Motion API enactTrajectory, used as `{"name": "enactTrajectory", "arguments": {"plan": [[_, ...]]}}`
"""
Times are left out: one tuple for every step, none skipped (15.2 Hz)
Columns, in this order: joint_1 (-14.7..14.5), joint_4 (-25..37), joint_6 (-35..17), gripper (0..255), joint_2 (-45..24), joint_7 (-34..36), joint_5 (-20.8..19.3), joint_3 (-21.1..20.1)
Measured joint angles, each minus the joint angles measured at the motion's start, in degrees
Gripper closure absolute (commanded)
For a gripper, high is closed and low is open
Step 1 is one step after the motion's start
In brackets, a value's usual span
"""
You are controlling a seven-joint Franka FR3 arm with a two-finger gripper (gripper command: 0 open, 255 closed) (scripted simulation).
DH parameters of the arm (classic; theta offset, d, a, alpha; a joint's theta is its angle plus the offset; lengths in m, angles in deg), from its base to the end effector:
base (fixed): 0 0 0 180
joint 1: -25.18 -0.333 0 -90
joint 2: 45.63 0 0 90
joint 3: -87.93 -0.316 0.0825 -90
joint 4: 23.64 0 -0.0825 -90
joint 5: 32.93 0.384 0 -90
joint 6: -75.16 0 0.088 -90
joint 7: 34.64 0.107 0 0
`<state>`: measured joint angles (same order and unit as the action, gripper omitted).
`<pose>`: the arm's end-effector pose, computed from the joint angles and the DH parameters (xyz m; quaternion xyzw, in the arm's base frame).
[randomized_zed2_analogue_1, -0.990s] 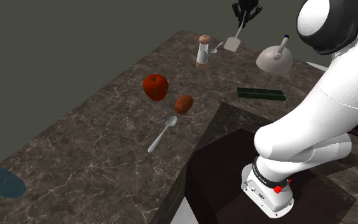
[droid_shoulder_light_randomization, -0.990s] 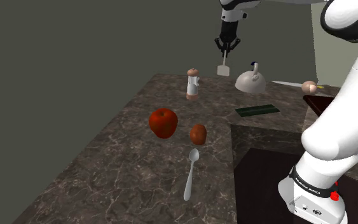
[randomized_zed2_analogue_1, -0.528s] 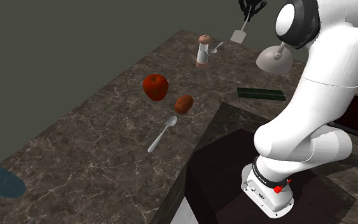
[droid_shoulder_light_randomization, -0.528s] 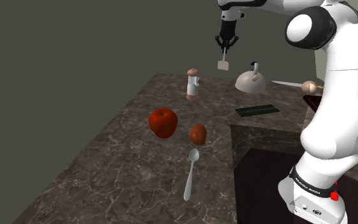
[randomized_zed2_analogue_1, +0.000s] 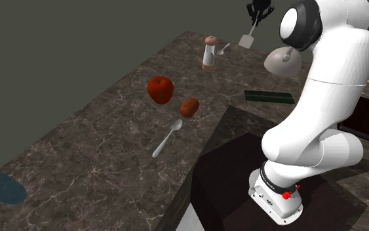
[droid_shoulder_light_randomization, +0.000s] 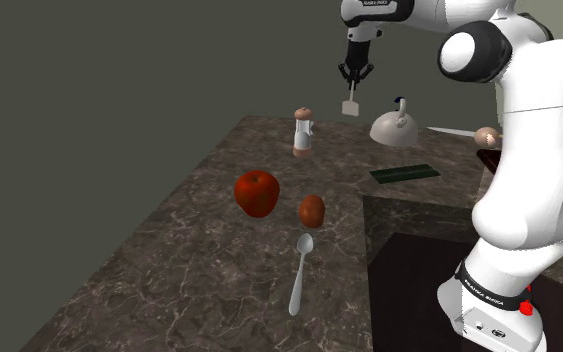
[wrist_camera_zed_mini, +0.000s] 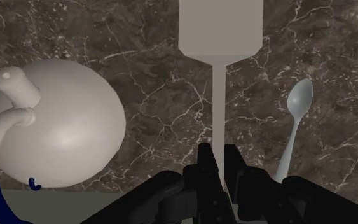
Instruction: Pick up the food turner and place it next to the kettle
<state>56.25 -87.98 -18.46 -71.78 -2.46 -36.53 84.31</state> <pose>0.6057 -0.3339 0.5580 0.8659 -0.4991 0.0283 0.0164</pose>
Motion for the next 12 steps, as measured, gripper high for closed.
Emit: {"name": "enactTrajectory", "arguments": {"plan": [[0.0, -1.5, -1.0, 255, 0.5, 0.1, 0.0, 0.0], [0.0, -2.5, -1.8, 255, 0.7, 0.1, 0.0, 0.0], [0.0, -3.5, -2.7, 255, 0.8, 0.2, 0.0, 0.0], [0.0, -4.6, -3.6, 255, 1.0, 0.3, 0.0, 0.0], [0.0, -5.5, -4.5, 255, 1.1, 0.3, 0.0, 0.0], [0.1, -6.7, -5.4, 255, 1.4, 0.3, 0.0, 0.0], [0.1, -7.8, -6.3, 255, 1.5, 0.4, 0.0, 0.0], [0.1, -8.5, -7.0, 255, 1.5, 0.4, 0.0, 0.0], [0.2, -9.3, -7.8, 255, 1.5, 0.4, 0.0, 0.0], [0.1, -10.0, -8.4, 255, 1.6, 0.4, 0.0, 0.0], [0.2, -10.8, -9.2, 255, 1.6, 0.4, 0.0, 0.0], [0.2, -11.6, -10.0, 255, 1.6, 0.5, 0.0, 0.0]]}}
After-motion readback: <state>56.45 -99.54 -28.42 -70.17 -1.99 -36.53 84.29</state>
